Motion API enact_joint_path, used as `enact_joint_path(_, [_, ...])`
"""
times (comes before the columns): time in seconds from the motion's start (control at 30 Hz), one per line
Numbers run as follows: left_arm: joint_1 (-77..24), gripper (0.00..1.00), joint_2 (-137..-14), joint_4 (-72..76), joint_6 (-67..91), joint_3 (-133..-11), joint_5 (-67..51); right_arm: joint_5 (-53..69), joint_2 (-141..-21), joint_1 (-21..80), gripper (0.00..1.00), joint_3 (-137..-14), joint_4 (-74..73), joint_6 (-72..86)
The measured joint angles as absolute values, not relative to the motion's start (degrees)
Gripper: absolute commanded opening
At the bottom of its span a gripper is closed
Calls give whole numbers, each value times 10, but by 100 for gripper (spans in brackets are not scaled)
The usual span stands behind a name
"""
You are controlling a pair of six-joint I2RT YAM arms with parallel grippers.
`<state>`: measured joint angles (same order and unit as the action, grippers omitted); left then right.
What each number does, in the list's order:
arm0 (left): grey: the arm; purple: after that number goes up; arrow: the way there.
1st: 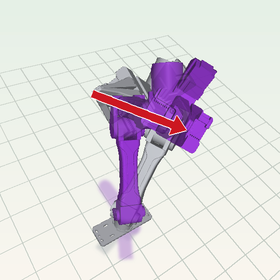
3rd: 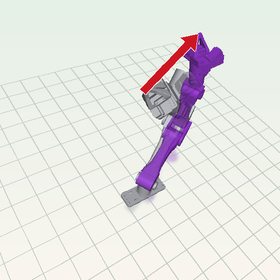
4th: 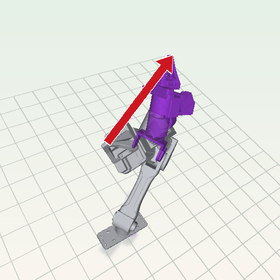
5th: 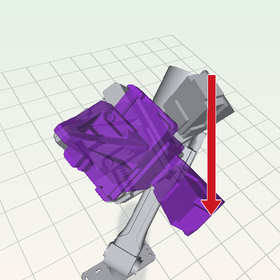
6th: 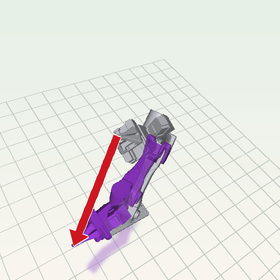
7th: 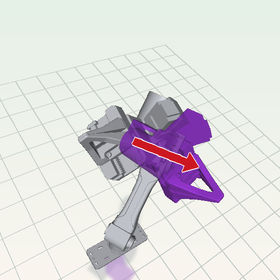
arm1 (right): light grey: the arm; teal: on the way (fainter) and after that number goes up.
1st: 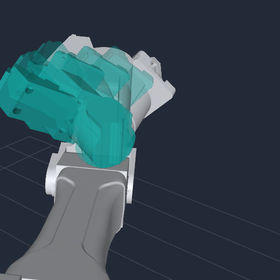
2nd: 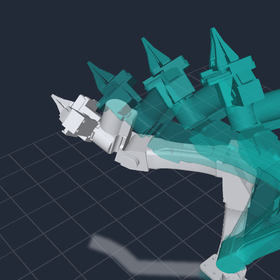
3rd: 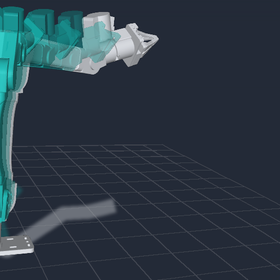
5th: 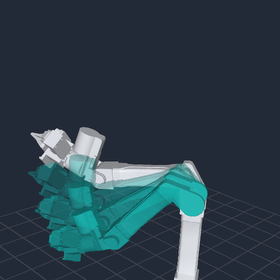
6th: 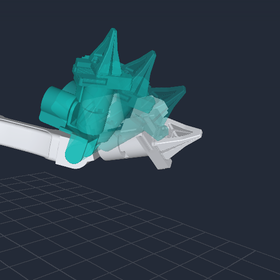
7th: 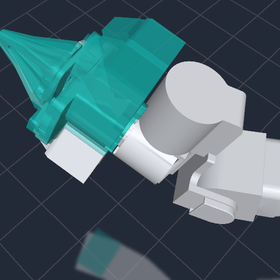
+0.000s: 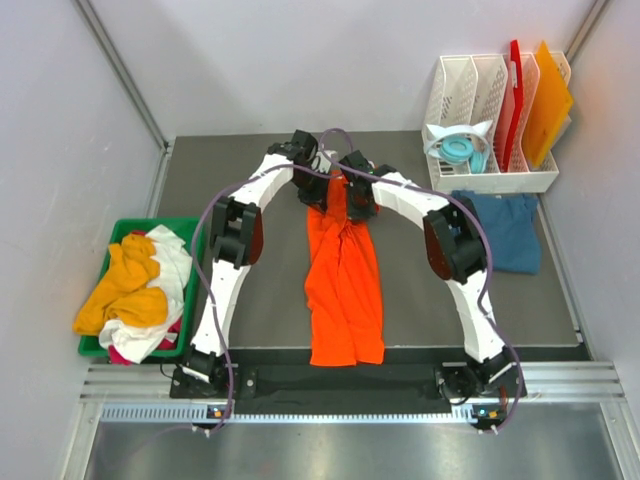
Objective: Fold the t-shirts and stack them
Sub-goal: Rotate the tshirt 90 degrees
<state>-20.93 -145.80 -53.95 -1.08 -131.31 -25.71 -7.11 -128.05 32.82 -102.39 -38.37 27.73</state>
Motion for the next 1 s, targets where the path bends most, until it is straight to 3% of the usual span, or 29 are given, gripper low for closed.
enact_joint_path(0.47, [-201,8,-1529,-568,4,-1452,-210,-8,-1434,282,10,-1296,-486,272])
enact_joint_path(0.83, [-156,15,-1540,-489,0,-1467,-158,3,-1440,236,9,-1296,-458,277])
enact_joint_path(1.0, [-147,27,-1543,-465,-6,-1470,-138,16,-1426,229,14,-1263,-424,281])
